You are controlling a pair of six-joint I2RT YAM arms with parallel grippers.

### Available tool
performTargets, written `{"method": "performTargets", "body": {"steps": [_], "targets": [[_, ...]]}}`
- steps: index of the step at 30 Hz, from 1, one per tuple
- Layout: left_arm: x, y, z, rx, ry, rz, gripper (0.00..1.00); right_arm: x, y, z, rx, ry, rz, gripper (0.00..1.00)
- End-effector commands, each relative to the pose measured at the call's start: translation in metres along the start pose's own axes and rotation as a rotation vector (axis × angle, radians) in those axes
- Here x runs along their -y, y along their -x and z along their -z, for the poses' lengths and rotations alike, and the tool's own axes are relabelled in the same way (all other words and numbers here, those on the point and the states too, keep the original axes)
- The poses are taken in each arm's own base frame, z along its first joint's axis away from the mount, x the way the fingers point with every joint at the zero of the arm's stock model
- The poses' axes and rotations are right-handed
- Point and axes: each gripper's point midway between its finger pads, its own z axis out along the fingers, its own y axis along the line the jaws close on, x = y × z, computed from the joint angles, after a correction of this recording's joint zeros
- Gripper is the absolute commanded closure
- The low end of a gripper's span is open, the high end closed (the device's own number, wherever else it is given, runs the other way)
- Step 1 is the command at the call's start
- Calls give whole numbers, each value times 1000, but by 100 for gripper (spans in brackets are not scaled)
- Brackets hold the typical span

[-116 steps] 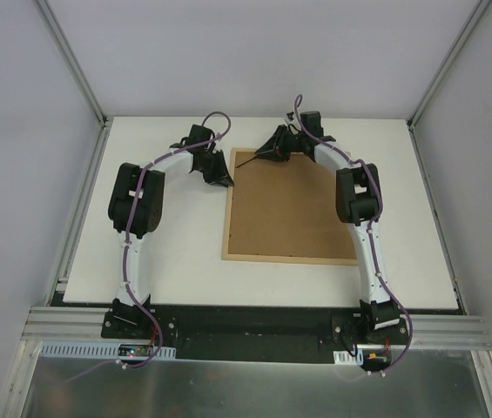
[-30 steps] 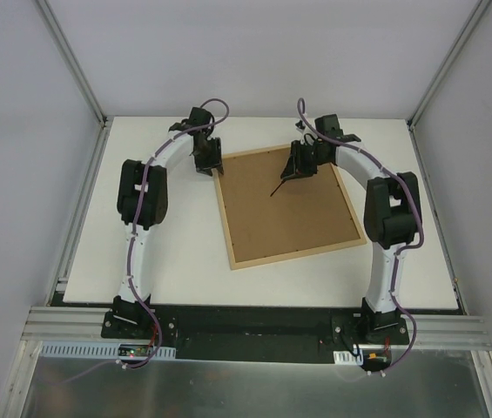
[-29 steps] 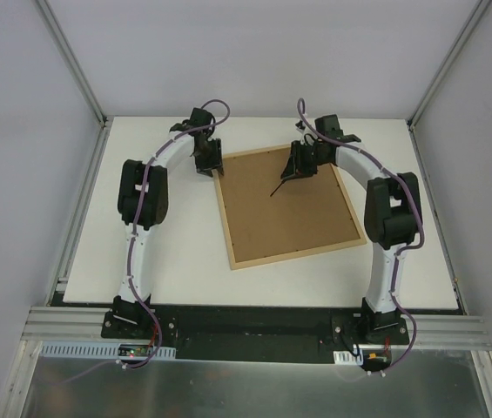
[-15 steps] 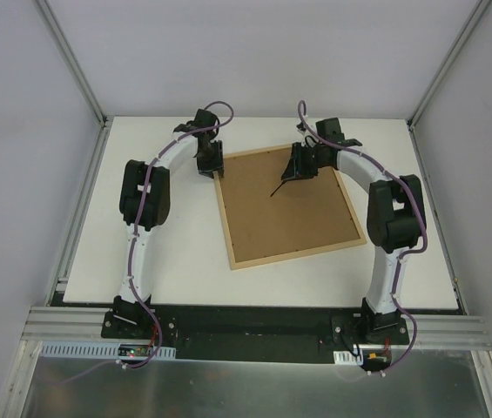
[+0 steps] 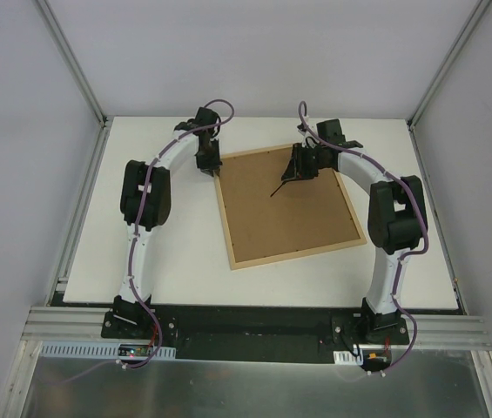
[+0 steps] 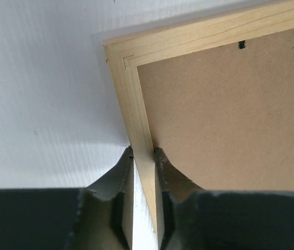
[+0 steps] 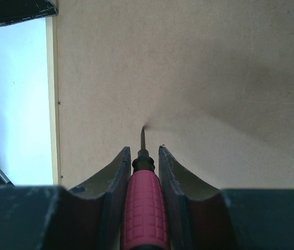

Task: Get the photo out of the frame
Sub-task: Adjust the photo frame at the center of the board.

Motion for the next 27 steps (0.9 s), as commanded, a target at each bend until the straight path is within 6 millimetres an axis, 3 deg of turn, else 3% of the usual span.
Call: {"method": "performTargets", "body": {"steps": [1,2,12,16,18,21,24,27], "targets": [[0,9,5,17,7,-4,95,-5,-10,8,-20,-18,19,100],[1,9,5,15,-3,0,100,-4,-10,7,-22,-17,16,100],[19,33,21,42,-192,27,100,3,-8,-2,-44,13,-66,100],[37,48,61,101,-271,-7,43,6,-5,0,-36,5,-81,100],[41,46,88,131,-281,-24,29,7,-4,3,-30,-3,-81,100],[36,19,97,95,-255,-25,25,7,-4,7,-25,-15,-76,100],[23,-34,80,-31,-214,14,26,10,-6,10,-20,-36,-65,100],[25,-85,67,-153,-204,28,28,13,-11,12,-22,-51,-61,100]]}}
